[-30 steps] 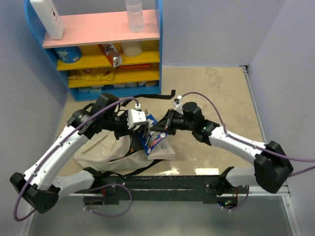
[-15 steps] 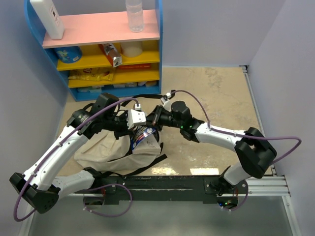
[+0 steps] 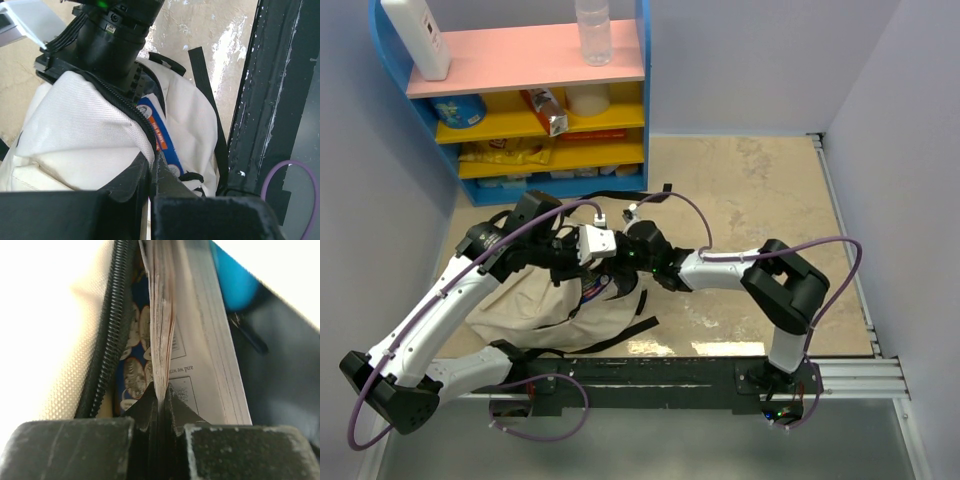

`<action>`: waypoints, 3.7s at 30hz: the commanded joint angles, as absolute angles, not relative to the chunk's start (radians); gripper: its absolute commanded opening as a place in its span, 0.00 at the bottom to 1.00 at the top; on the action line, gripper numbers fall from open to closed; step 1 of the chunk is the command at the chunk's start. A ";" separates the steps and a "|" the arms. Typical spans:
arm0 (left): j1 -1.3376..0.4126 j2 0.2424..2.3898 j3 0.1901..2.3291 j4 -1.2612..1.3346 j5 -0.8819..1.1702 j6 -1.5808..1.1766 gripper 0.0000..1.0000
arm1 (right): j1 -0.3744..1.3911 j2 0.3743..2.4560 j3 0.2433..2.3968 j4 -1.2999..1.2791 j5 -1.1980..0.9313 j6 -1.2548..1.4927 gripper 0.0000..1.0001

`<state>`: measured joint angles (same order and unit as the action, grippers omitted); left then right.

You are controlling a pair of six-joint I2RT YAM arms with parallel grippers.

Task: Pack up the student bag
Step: Place the book in the student bag, then adjust the student bag at the center of the board.

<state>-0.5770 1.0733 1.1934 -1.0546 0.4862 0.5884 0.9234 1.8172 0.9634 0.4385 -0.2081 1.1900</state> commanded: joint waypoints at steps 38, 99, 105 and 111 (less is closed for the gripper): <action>-0.580 1.042 1.227 -0.979 0.575 0.626 0.00 | 0.986 1.701 0.985 0.054 0.018 0.864 0.35; -0.583 1.032 1.227 -0.983 0.603 0.630 0.00 | 0.825 1.879 1.241 0.090 0.006 0.256 0.58; -0.583 1.032 1.227 -0.986 0.603 0.632 0.00 | 0.798 1.985 1.258 0.170 -0.083 0.319 0.34; -0.584 1.031 1.220 -0.985 0.603 0.640 0.00 | 0.744 1.970 1.235 0.164 -0.020 0.395 0.00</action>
<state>-0.5766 1.0649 1.1995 -1.0428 0.5133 0.6151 0.7929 2.0144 1.2377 0.1371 -0.0517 0.3336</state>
